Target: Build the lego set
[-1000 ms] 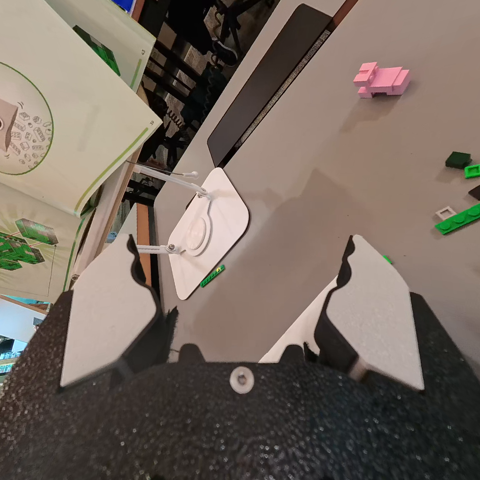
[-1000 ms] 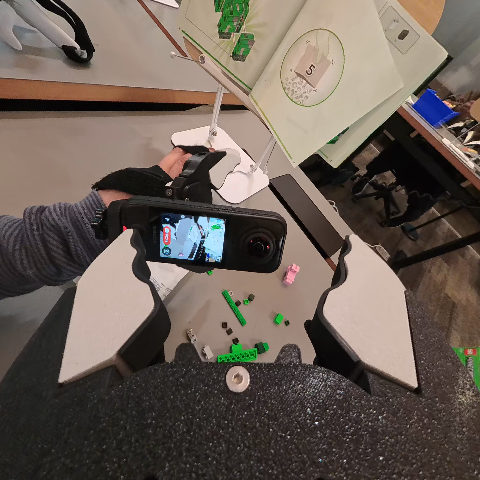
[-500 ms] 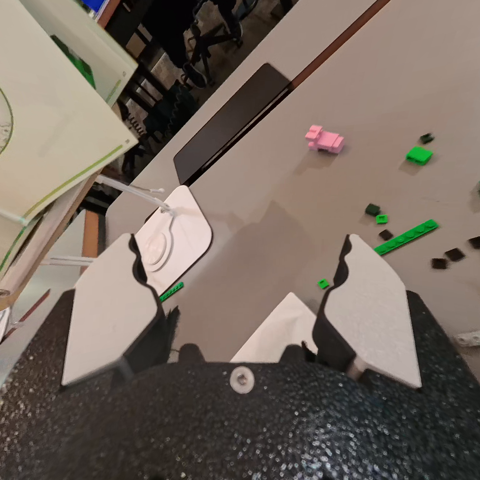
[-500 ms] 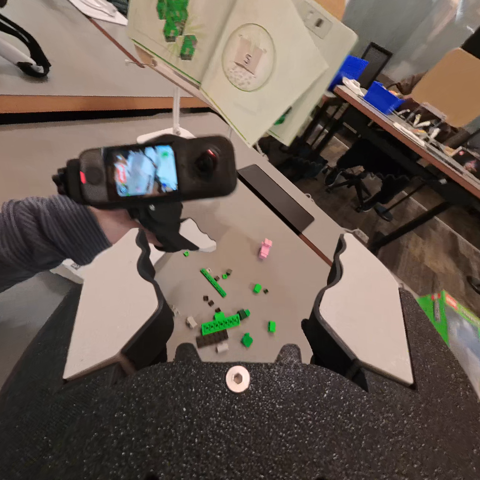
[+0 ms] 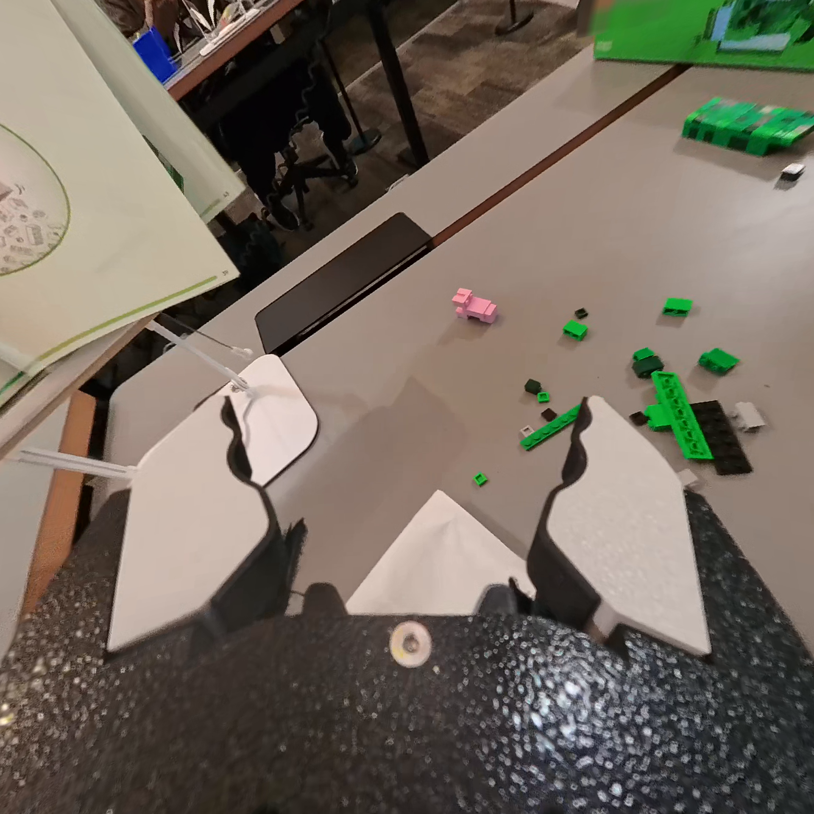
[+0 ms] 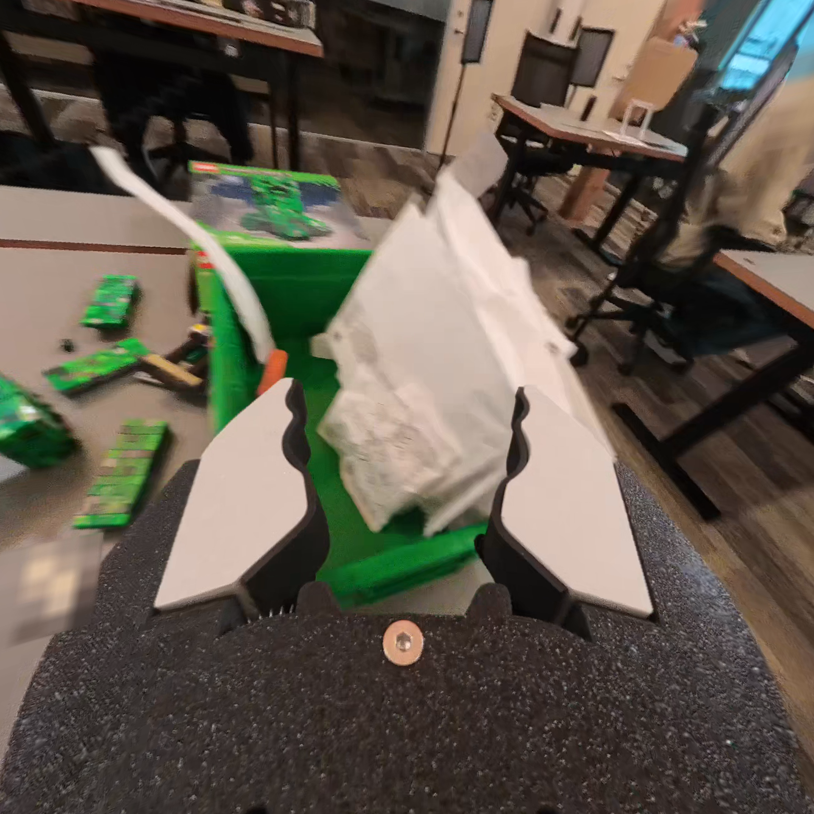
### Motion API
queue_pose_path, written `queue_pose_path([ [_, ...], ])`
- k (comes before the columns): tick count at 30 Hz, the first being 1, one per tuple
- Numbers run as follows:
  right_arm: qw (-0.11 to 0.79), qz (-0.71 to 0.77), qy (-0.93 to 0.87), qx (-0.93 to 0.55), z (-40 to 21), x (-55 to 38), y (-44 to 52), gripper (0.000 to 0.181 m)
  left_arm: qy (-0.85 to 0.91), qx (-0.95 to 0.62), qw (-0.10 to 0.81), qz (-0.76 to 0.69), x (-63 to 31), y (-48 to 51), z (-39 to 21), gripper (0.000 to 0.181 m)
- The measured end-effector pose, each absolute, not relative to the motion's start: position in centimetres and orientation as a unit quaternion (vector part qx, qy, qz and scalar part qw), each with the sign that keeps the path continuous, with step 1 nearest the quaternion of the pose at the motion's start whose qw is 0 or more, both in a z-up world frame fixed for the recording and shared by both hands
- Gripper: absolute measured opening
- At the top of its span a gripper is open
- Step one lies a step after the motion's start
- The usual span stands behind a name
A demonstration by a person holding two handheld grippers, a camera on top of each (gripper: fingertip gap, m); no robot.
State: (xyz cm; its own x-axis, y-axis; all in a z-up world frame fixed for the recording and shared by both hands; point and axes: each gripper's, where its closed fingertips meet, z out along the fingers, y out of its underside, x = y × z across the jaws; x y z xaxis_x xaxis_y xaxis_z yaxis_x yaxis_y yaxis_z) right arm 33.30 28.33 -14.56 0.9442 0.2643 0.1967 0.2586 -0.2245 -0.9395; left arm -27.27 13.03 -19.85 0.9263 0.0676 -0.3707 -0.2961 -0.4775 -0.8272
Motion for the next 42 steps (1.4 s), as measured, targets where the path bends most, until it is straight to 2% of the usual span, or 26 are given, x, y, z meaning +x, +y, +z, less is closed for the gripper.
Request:
queue_pose_path([
  [4,0.594,0.006,-0.157,-0.789,-15.3,39.8,30.3,0.072,0.063,-0.839,0.516,0.160,-26.1,13.4,-20.2,0.138],
  [8,0.559,0.024,-0.192,-0.806,-17.2,41.5,31.9,0.067,0.066,-0.844,0.512,0.143,-24.3,14.3,-20.7,0.138],
  [16,0.525,0.045,-0.236,-0.816,-19.9,40.9,33.8,0.046,0.098,-0.849,0.502,0.133,-20.6,15.6,-21.2,0.137],
  [20,0.556,0.033,-0.262,-0.788,-19.4,39.2,32.9,0.023,0.106,-0.852,0.494,0.136,-19.9,15.7,-21.5,0.136],
  [24,0.576,0.000,-0.315,-0.755,-19.1,36.4,31.0,0.012,0.109,-0.855,0.490,0.134,-19.5,15.8,-21.6,0.135],
  [34,0.551,-0.072,-0.464,-0.690,-20.8,30.9,26.7,0.013,0.118,-0.863,0.474,0.130,-18.9,16.0,-22.6,0.134],
  [42,0.530,-0.029,-0.511,-0.677,-20.6,30.0,24.7,0.034,0.119,-0.867,0.467,0.125,-18.9,16.2,-22.9,0.134],
])
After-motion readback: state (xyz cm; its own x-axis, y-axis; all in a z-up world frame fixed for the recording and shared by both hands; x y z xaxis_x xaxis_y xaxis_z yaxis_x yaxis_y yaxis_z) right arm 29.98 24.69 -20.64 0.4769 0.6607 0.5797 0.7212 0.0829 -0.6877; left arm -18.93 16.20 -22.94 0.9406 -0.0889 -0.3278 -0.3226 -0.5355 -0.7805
